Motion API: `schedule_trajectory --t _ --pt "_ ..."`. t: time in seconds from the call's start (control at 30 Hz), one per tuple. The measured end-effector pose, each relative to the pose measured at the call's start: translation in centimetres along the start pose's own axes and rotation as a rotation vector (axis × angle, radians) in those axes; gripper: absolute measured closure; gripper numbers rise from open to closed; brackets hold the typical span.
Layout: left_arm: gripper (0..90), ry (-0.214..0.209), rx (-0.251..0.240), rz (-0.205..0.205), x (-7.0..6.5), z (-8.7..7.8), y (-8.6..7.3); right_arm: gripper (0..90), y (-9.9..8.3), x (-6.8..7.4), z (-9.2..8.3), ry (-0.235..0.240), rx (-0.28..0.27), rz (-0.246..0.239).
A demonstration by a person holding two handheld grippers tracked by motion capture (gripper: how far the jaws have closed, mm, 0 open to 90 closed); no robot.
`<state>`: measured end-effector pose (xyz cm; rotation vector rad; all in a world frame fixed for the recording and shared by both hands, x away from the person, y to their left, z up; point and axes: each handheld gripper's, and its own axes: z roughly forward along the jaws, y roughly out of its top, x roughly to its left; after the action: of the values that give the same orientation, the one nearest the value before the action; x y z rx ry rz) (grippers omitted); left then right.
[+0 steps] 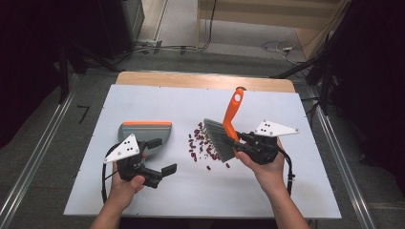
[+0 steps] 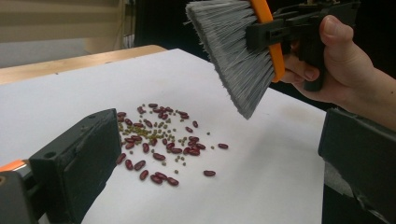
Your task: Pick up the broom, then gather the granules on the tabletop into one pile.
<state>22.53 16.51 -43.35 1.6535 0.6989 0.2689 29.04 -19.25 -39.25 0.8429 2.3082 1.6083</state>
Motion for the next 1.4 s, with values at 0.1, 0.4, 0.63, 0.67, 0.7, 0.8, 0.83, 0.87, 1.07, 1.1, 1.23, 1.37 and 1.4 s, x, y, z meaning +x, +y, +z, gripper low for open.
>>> schedule_trajectory --t 0.1,0.4,0.63,0.67,0.7,0.8,0.83,0.87,1.07,1.1,1.23,1.37,1.4 --pt "0.0 0.016 -0.003 -0.001 0.2 -0.5 -0.1 68.4 0.0 -0.4 -0.1 -0.019 0.002 0.011" --pt "0.0 0.079 -0.002 0.002 1.0 -2.1 -0.9 68.4 -0.1 -2.2 -0.7 -0.11 0.06 0.018" --pt "0.0 0.139 0.009 -0.015 1.9 -3.7 -1.9 68.4 0.0 -3.3 -0.4 -0.208 0.128 0.007" --pt "0.0 0.148 0.008 -0.016 2.0 -3.9 -2.0 68.4 0.0 -3.6 -0.4 -0.221 0.137 0.014" --pt "0.0 0.157 0.008 -0.015 2.1 -4.1 -2.1 68.4 0.0 -3.9 -0.3 -0.235 0.146 0.023" --pt "0.0 0.185 0.017 -0.008 2.4 -4.6 -2.3 68.4 0.1 -5.3 0.4 -0.295 0.215 0.019" --pt "0.0 0.191 0.016 -0.012 2.5 -4.8 -2.3 68.4 0.1 -5.3 0.4 -0.295 0.215 0.019" --pt "0.0 0.195 0.016 -0.014 2.6 -4.8 -2.4 68.4 0.2 -5.5 0.7 -0.308 0.24 0.011" --pt "0.0 0.211 0.025 -0.004 2.7 -4.7 -2.7 68.4 1.2 -6.9 2.8 -0.364 0.353 -0.048" --pt "0.0 0.211 0.024 -0.006 2.7 -4.7 -2.7 68.4 1.3 -7.3 3.4 -0.372 0.374 -0.058" --pt "0.0 0.202 0.018 -0.007 2.7 -4.8 -2.8 68.4 1.4 -8.5 5.3 -0.406 0.444 -0.073" --pt "0.0 0.199 0.011 -0.012 2.9 -5.0 -2.9 68.4 1.5 -9.2 7.0 -0.44 0.5 -0.095" --pt "0.0 0.197 0.011 -0.011 2.9 -5.0 -2.9 68.4 1.5 -9.2 7.6 -0.465 0.521 -0.118"
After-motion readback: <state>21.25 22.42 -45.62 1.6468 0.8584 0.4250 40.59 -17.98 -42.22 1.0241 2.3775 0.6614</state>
